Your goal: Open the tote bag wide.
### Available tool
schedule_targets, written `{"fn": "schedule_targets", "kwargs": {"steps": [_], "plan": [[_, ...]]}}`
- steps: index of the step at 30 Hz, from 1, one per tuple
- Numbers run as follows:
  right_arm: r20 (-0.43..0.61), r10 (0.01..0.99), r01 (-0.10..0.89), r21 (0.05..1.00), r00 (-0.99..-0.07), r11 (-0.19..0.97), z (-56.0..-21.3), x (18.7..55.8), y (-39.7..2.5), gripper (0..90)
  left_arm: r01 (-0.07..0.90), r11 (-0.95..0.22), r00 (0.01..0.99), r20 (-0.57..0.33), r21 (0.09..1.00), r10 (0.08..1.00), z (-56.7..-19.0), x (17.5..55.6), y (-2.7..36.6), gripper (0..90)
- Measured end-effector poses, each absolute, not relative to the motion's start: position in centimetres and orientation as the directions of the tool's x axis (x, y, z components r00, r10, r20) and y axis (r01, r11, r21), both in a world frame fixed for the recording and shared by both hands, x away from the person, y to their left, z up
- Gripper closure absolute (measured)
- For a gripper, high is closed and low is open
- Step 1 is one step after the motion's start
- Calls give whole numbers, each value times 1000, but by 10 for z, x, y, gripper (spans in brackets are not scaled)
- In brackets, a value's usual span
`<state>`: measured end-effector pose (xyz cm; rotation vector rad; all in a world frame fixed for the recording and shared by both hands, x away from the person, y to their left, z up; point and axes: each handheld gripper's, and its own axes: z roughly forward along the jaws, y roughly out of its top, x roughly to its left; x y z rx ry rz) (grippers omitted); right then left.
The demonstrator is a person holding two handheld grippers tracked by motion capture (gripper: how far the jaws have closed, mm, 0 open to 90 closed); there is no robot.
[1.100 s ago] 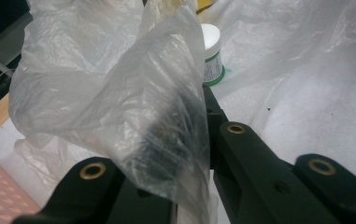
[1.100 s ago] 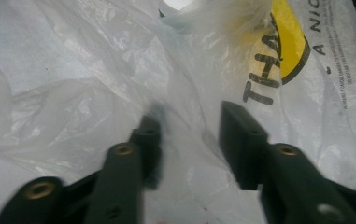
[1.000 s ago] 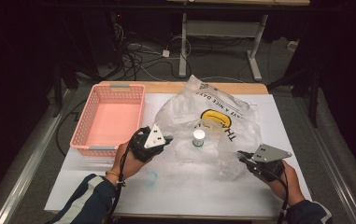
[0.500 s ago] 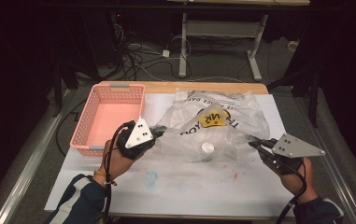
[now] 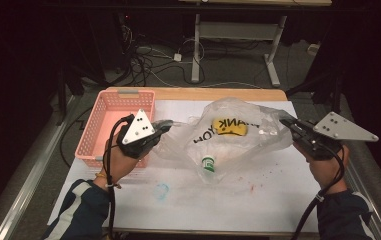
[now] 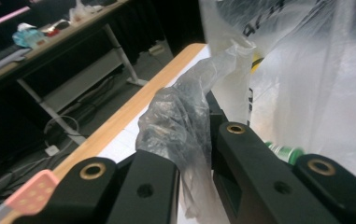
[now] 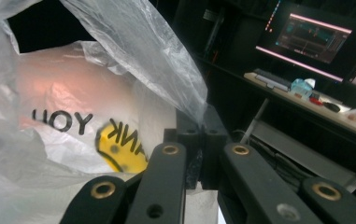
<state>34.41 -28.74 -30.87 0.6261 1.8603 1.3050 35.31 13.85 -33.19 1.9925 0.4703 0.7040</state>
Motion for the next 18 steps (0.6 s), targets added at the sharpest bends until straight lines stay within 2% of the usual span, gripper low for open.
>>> {"fn": "schedule_targets", "kwargs": {"steps": [10,18], "plan": [[-264,784,73,928,-562,365,-333,398,-283,900,68,-481,740,279,874,612,-336,375,131,872],[-229,815,118,933,-533,339,-342,413,-290,900,84,-460,741,254,884,621,-341,386,126,872]]}}
